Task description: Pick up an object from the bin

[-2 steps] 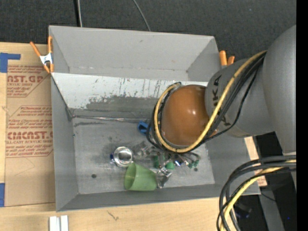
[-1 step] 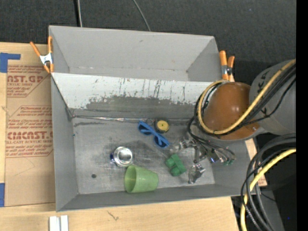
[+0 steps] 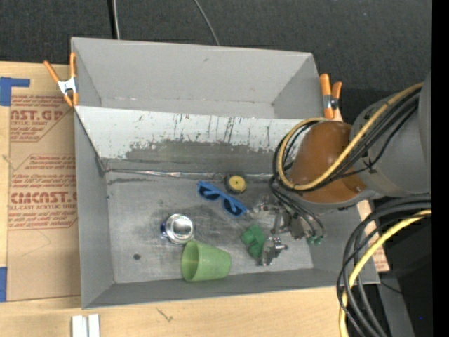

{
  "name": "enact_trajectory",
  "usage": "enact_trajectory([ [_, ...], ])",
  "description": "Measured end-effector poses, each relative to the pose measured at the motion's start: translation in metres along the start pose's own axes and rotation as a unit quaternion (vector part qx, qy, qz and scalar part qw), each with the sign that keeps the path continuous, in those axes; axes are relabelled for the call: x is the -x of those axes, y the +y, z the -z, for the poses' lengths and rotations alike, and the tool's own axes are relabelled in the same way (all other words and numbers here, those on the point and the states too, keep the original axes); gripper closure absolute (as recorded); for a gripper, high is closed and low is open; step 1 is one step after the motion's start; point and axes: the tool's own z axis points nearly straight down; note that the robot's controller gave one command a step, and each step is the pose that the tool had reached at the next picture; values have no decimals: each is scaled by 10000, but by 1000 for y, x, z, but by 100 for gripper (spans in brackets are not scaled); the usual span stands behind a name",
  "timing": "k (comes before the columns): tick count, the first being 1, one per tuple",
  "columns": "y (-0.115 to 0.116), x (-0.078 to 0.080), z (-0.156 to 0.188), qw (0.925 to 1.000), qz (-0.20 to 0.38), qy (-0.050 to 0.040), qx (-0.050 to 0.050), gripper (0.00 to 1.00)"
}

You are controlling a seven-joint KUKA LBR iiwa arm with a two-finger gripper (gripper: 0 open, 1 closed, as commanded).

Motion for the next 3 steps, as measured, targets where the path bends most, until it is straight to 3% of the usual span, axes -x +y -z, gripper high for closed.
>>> enact_trajectory([
  [1, 1, -24, 2, 9988, 459, -143, -44, 0],
  [2, 1, -23, 3, 9988, 464, -143, -45, 100],
  [3, 2, -22, 9, 9989, 464, -13, -22, 100],
])
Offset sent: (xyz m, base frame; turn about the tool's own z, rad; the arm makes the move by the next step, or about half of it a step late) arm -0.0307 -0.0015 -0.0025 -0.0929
